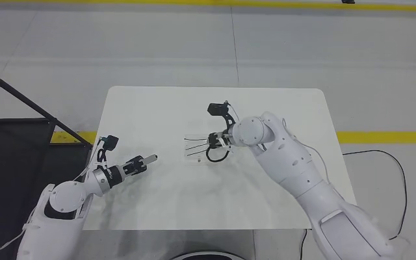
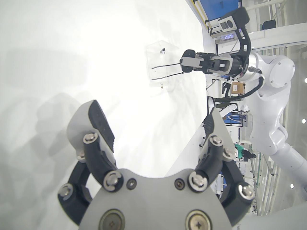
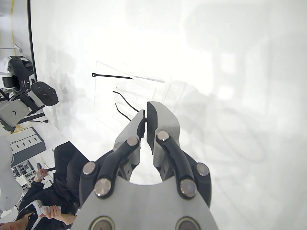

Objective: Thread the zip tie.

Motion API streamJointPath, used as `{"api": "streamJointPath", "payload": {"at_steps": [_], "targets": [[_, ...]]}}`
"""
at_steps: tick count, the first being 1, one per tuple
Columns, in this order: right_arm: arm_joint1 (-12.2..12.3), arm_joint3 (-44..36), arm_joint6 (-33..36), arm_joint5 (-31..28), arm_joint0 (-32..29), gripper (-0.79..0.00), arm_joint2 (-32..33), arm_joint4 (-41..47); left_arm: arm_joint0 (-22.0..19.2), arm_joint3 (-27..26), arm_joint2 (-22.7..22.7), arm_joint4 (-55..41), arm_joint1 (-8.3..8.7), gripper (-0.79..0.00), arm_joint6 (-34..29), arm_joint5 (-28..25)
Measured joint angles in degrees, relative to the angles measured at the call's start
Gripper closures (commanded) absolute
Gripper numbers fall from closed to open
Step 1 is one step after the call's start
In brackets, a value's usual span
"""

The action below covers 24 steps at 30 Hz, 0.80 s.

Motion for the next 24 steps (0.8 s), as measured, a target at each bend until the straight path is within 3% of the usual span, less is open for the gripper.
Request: {"api": "streamJointPath", "payload": {"at_steps": [10,17,24], "targets": [[1.9,-6.42,-0.66,0.35,-3.92,0.0,4.32,-2.19,0.0,0.0,0.0,0.0,0.0,-0.785,0.0,0.0],[5.0,-19.85,1.54,-0.54,-10.87,0.0,10.53,-6.24,0.04,-0.87,0.16,0.18,0.12,-0.785,0.13,-0.08],[7.46,-34.51,7.51,-4.0,-17.76,0.0,13.6,-12.66,-1.22,-1.72,-1.63,-1.95,1.09,-0.785,-7.08,-5.13]]}}
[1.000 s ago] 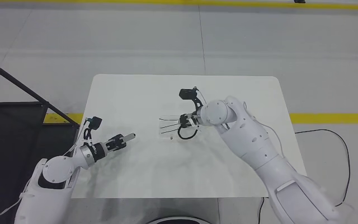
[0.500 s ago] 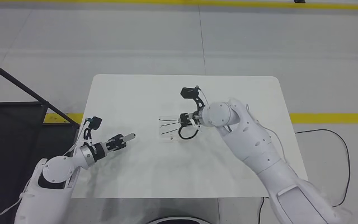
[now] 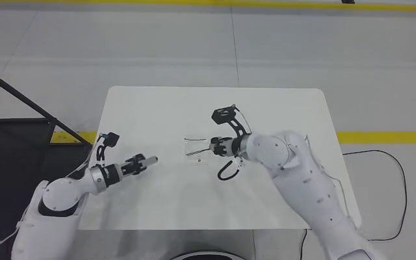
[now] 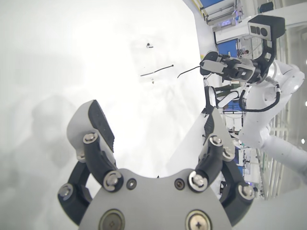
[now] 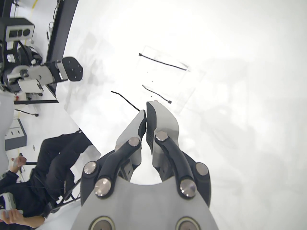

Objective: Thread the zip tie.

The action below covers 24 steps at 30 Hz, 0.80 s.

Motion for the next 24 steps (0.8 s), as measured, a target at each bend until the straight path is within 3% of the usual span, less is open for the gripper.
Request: {"api": "streamJointPath", "payload": {"at_steps": [7,18,21,24], "targets": [[0.99,-9.02,1.07,-0.75,-4.37,0.0,0.53,-4.16,-2.22,-0.64,-0.33,-3.24,0.66,-0.785,-4.39,-3.27],[1.02,-9.3,0.78,-0.69,-4.66,0.0,0.57,-4.21,-2.06,-0.64,-0.21,-3.12,0.64,-0.785,-4.03,-3.21],[1.34,-11.7,-0.4,-4.67,-5.77,0.0,0.21,-5.81,-1.75,-0.1,0.91,-3.74,0.7,-0.785,-4.04,-4.53],[1.81,-13.98,0.82,-8.8,-6.88,0.0,0.1,-7.05,-2.95,0.86,2.24,-6.02,1.04,-0.785,-8.81,-7.32]]}}
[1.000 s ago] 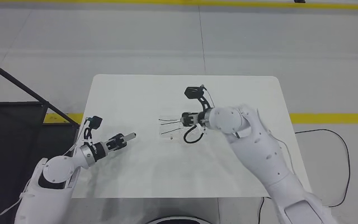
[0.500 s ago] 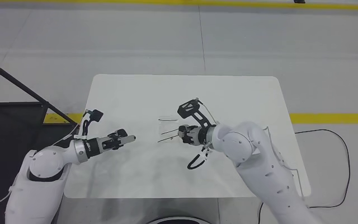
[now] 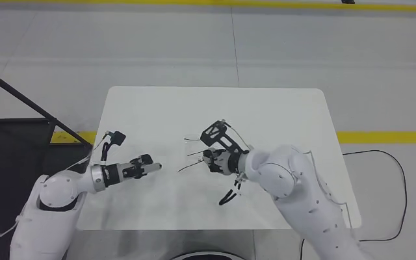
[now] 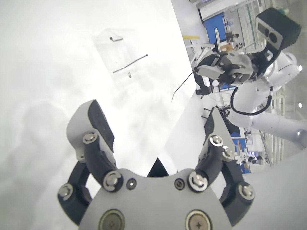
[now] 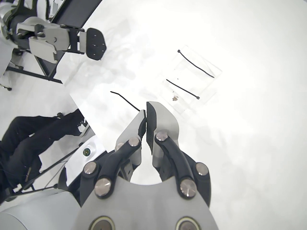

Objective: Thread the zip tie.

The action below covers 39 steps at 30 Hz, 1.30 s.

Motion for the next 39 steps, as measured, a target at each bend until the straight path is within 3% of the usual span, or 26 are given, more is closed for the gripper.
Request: {"api": "streamJointPath", "payload": {"at_steps": [6,15,33,36,38,39], "targets": [[0.24,0.79,3.77,-7.62,1.67,0.0,-1.02,3.04,-3.02,1.82,1.36,-3.63,0.82,-0.785,-7.44,-4.41],[0.53,4.02,6.57,-14.86,4.21,0.0,-1.03,11.4,-3.66,-2.01,9.02,0.2,2.38,-0.785,-2.21,-9.59],[0.76,4.38,4.55,-15.28,3.99,0.0,-1.95,11.71,-3.14,-3.21,10.45,0.56,2.75,-0.785,-1.18,-10.45],[0.75,4.27,4.39,-15.17,4.27,0.0,-2.86,11.18,-3.31,-3.32,11.55,1.64,2.79,-0.686,-0.27,-10.48],[0.74,4.36,4.2,-14.98,4.53,0.0,-3.31,11.01,-3.52,-3.09,12.42,2.38,2.79,-0.542,0.63,-10.55],[0.74,4.43,4.15,-14.9,4.64,0.0,-3.47,10.99,-3.68,-2.9,12.79,2.64,2.79,-0.434,0.89,-10.61]]}}
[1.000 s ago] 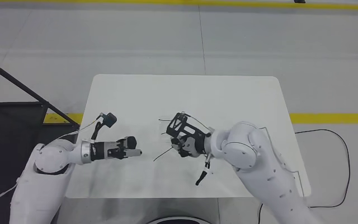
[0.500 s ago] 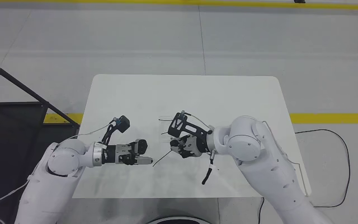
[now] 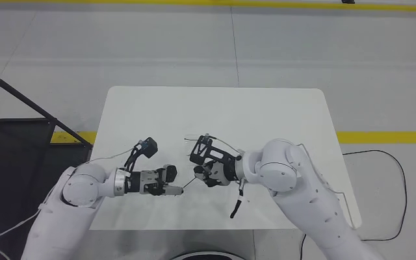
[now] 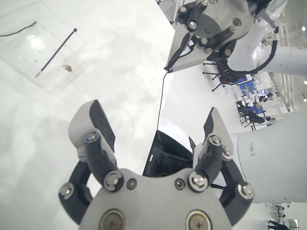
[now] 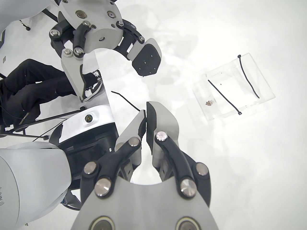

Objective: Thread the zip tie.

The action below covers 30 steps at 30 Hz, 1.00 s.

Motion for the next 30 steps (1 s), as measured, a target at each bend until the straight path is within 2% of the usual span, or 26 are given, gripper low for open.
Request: {"api": "streamJointPath", "payload": {"at_steps": [1,4,17,30], "targets": [[0.0,0.08,-0.01,0.05,0.12,0.0,-0.15,0.01,-0.15,0.2,0.36,0.21,0.0,-0.385,0.21,-0.04],[0.01,0.35,0.01,-0.04,0.53,0.0,-0.64,0.33,-0.55,0.56,1.51,0.79,0.03,-0.363,0.87,-0.12],[0.09,0.65,-0.08,-0.19,1.66,0.0,-2.74,0.47,-1.31,1.85,4.24,-0.8,0.28,-0.336,4.18,-1.32],[0.21,0.68,-0.57,0.16,2.29,0.0,-4.16,0.31,-2.57,3.33,5.99,-3.4,0.77,-0.277,3.44,-2.33]]}}
